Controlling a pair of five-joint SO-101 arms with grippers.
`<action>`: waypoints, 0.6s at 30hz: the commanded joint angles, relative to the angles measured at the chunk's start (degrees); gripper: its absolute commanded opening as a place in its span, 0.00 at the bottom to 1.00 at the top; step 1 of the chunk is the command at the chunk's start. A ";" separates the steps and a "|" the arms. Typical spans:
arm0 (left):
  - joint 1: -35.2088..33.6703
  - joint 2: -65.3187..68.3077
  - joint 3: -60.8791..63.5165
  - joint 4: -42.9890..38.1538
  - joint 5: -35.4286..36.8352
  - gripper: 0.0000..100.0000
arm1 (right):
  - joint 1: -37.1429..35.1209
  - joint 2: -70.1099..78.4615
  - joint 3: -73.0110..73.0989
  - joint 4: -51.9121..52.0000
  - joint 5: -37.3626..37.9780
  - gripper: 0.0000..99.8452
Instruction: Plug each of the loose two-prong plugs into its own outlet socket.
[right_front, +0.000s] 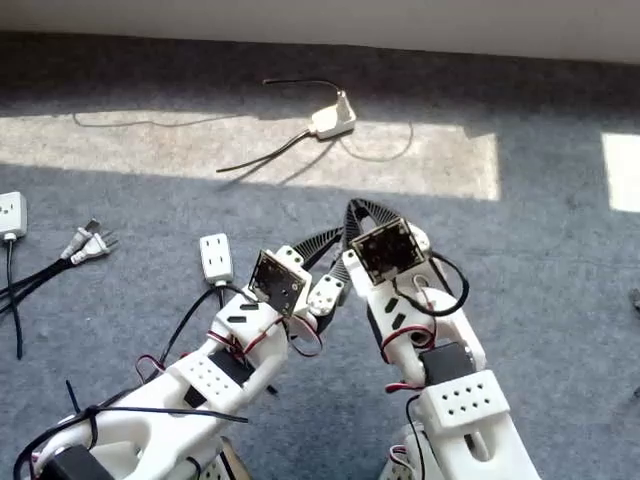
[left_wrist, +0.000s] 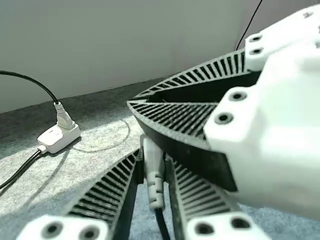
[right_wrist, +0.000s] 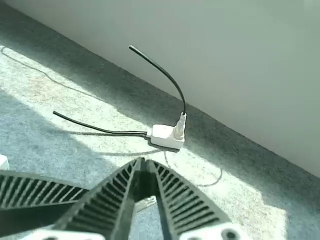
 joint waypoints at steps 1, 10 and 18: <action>0.75 -1.19 -0.31 -0.97 0.00 0.01 | 4.18 12.88 -4.44 -4.00 0.26 0.01; 0.66 -1.19 -0.31 -0.97 0.00 0.01 | 8.22 28.88 -12.00 -4.26 0.18 0.01; 0.66 -1.10 -0.40 -0.97 0.00 0.01 | 10.68 22.81 -17.71 1.54 0.26 0.01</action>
